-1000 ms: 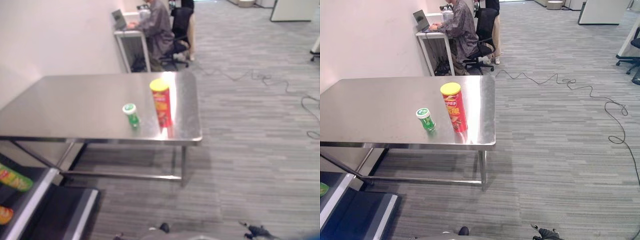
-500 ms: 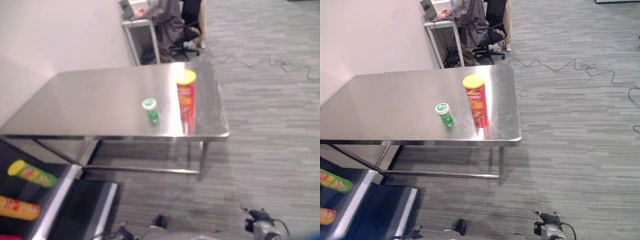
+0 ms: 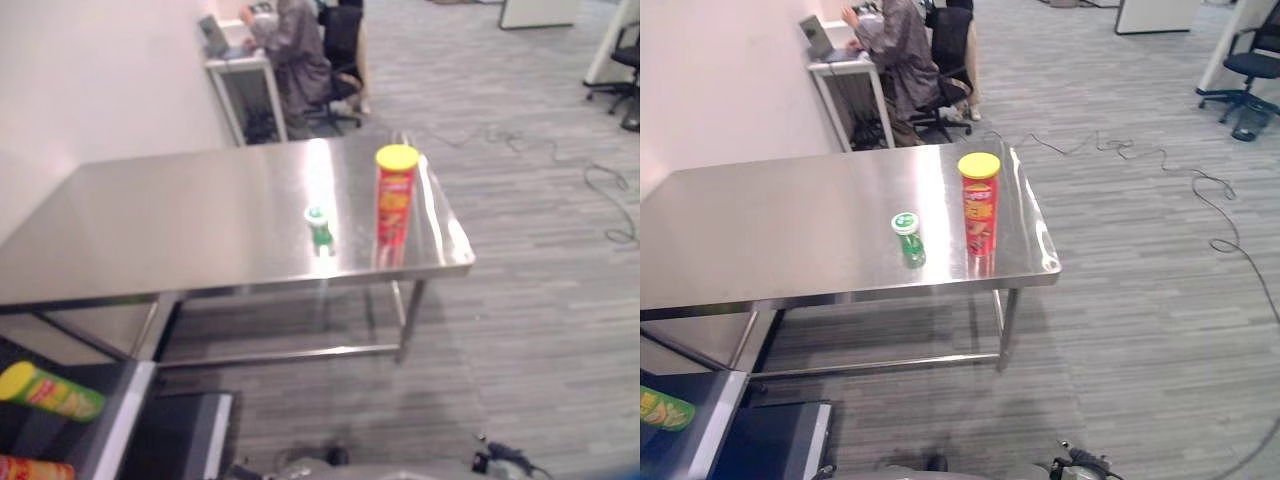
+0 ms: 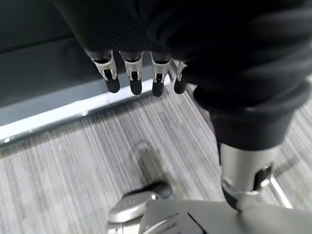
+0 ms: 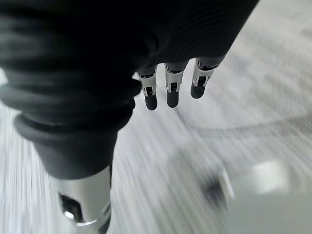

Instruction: Put the goods on the table back onto the shelves and tidy them up.

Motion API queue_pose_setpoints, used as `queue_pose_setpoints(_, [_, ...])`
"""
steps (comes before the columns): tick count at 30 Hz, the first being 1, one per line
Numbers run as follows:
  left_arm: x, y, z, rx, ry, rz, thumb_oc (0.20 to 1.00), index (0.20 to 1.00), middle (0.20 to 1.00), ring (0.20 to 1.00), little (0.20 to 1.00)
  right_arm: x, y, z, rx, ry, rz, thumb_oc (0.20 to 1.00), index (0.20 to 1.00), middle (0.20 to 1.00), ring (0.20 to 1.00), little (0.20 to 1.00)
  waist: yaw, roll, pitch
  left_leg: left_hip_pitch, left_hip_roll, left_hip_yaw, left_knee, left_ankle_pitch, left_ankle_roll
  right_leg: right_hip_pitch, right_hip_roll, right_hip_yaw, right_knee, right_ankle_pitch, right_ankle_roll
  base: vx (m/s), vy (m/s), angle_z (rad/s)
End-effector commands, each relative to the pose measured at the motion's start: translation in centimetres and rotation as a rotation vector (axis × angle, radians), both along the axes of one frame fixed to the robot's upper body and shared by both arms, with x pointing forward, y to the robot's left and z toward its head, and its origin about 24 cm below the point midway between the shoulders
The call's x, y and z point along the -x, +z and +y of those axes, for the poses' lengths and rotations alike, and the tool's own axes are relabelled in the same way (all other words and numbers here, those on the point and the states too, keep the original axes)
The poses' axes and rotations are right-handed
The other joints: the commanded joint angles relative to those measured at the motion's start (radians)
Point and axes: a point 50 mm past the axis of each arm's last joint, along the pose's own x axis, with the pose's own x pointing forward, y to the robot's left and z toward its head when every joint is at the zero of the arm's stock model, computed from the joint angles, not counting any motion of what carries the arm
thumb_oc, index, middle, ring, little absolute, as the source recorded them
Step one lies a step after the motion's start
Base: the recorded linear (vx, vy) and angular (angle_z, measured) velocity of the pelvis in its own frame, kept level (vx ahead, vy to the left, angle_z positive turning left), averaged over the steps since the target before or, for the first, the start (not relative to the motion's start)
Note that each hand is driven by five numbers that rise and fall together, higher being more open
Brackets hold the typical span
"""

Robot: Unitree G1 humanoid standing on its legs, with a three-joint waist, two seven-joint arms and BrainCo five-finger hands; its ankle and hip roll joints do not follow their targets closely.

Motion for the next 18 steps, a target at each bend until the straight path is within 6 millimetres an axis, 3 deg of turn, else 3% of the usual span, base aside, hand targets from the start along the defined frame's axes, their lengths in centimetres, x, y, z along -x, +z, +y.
queue_pose_setpoints(1, [-2.5, 0.1, -1.8, 0.061, -0.063, -0.065, 1.000, 1.000, 1.000, 1.000, 1.000, -2.2, 4.1, -6.3, 0.316, -0.039, -0.152, 1.000, 1.000, 1.000, 1.000, 1.000, -0.013, -0.032, 0.008, -0.018, -0.060, -0.055, 0.036, -0.086, 0.014, -0.067, 0.026, 0.025, -0.037, 0.075, 0.013, 0.01, -0.067, 0.57])
queue_pose_setpoints(2, [-2.8, 0.2, -1.5, 0.032, -0.083, -0.063, 1.000, 1.000, 1.000, 1.000, 1.000, -2.0, 5.1, -7.7, 0.396, -0.084, -0.186, 1.000, 1.000, 1.000, 1.000, 1.000, -0.016, -0.046, 0.003, -0.027, -0.069, -0.075, 0.043, -0.090, 0.015, -0.051, 0.034, 0.050, -0.052, 0.085, 0.004, 0.02, -0.080, 0.56])
queue_pose_setpoints(3, [-2.7, 0.2, -1.4, 0.017, -0.109, -0.048, 1.000, 1.000, 1.000, 1.000, 1.000, -3.2, 6.8, -8.5, 0.466, -0.046, -0.262, 1.000, 1.000, 1.000, 1.000, 1.000, -0.021, -0.051, -0.006, -0.027, -0.067, -0.075, 0.042, -0.092, 0.013, -0.039, 0.048, 0.081, -0.070, 0.088, -0.002, 0.10, -0.097, 0.25])
queue_pose_setpoints(5, [-2.8, 0.1, -1.7, 0.025, -0.138, -0.053, 1.000, 1.000, 1.000, 1.000, 1.000, -3.6, 10.0, -11.0, 0.605, -0.069, -0.353, 1.000, 1.000, 1.000, 1.000, 1.000, -0.025, -0.051, -0.033, -0.018, -0.056, -0.076, 0.030, -0.095, 0.008, -0.011, 0.054, 0.099, -0.113, 0.100, -0.006, 0.13, -0.084, -0.08])
queue_pose_setpoints(6, [-2.9, 0.1, -2.1, 0.038, -0.182, -0.058, 1.000, 1.000, 1.000, 1.000, 1.000, -4.0, 12.2, -12.2, 0.697, -0.067, -0.415, 1.000, 1.000, 1.000, 1.000, 1.000, -0.028, -0.049, -0.046, -0.014, -0.050, -0.082, 0.027, -0.098, 0.007, 0.003, 0.054, 0.095, -0.133, 0.102, -0.008, 0.13, -0.091, -0.16])
queue_pose_setpoints(7, [-3.7, 0.2, -3.1, 0.066, -0.293, -0.075, 1.000, 1.000, 1.000, 1.000, 1.000, -4.9, 16.1, -13.4, 0.875, -0.007, -0.488, 1.000, 1.000, 1.000, 1.000, 1.000, -0.034, -0.050, -0.061, -0.008, -0.042, -0.092, 0.021, -0.095, 0.004, 0.013, 0.048, 0.092, -0.152, 0.109, -0.007, 0.12, -0.077, -0.08])
queue_pose_setpoints(8, [-3.9, 0.2, -3.6, 0.073, -0.352, -0.081, 1.000, 1.000, 1.000, 1.000, 1.000, -5.6, 18.3, -13.5, 0.951, 0.024, -0.556, 1.000, 1.000, 1.000, 1.000, 1.000, -0.038, -0.048, -0.067, -0.002, -0.038, -0.098, 0.016, -0.098, 0.005, 0.021, 0.045, 0.089, -0.161, 0.110, -0.007, 0.10, -0.063, 0.06])
queue_pose_setpoints(11, [-3.6, 0.1, -4.0, 0.080, -0.384, -0.063, 1.000, 1.000, 1.000, 1.000, 1.000, -7.6, 23.0, -12.0, 1.042, 0.137, -0.785, 1.000, 1.000, 1.000, 1.000, 1.000, -0.042, -0.048, -0.081, 0.016, -0.029, -0.103, 0.007, -0.105, 0.006, 0.038, 0.038, 0.083, -0.179, 0.109, -0.009, 0.07, -0.031, 0.05])
queue_pose_setpoints(14, [-3.6, 0.1, -3.8, 0.089, -0.366, -0.067, 1.000, 1.000, 1.000, 1.000, 1.000, -8.0, 24.5, -11.1, 1.055, 0.204, -0.859, 1.000, 1.000, 1.000, 1.000, 1.000, -0.043, -0.051, -0.085, 0.021, -0.026, -0.102, 0.004, -0.108, 0.005, 0.041, 0.036, 0.084, -0.180, 0.107, -0.009, 0.05, -0.016, -0.04])
queue_pose_setpoints(15, [-3.5, 0.2, -3.2, 0.097, -0.314, -0.073, 1.000, 1.000, 1.000, 1.000, 1.000, -9.2, 27.3, -9.3, 1.107, 0.397, -0.953, 1.000, 1.000, 1.000, 1.000, 1.000, -0.037, -0.053, -0.089, 0.025, -0.021, -0.103, 0.002, -0.108, 0.002, 0.040, 0.033, 0.082, -0.175, 0.103, -0.009, 0.05, -0.024, 0.00])
queue_pose_setpoints(16, [-3.3, 0.2, -2.8, 0.098, -0.281, -0.074, 1.000, 1.000, 1.000, 1.000, 1.000, -9.7, 28.8, -8.0, 1.122, 0.507, -1.010, 1.000, 1.000, 1.000, 1.000, 1.000, -0.034, -0.054, -0.090, 0.025, -0.019, -0.104, 0.001, -0.108, 0.001, 0.040, 0.031, 0.080, -0.175, 0.101, -0.008, 0.05, -0.033, 0.01])
queue_pose_setpoints(17, [-3.1, 0.2, -2.4, 0.106, -0.251, -0.073, 1.000, 1.000, 1.000, 1.000, 1.000, -10.0, 30.1, -7.1, 1.145, 0.603, -1.049, 1.000, 1.000, 1.000, 1.000, 1.000, -0.030, -0.057, -0.091, 0.026, -0.017, -0.106, 0.000, -0.108, -0.001, 0.040, 0.029, 0.074, -0.174, 0.099, -0.008, 0.00, 0.000, 0.00])
queue_pose_setpoints(18, [-3.1, 0.2, -2.4, 0.107, -0.250, -0.072, 1.000, 1.000, 1.000, 1.000, 1.000, -10.0, 30.2, -7.1, 1.144, 0.605, -1.048, 1.000, 1.000, 1.000, 1.000, 1.000, -0.031, -0.056, -0.091, 0.025, -0.017, -0.107, 0.000, -0.108, -0.001, 0.040, 0.029, 0.074, -0.174, 0.099, -0.008, 0.00, 0.000, 0.00])
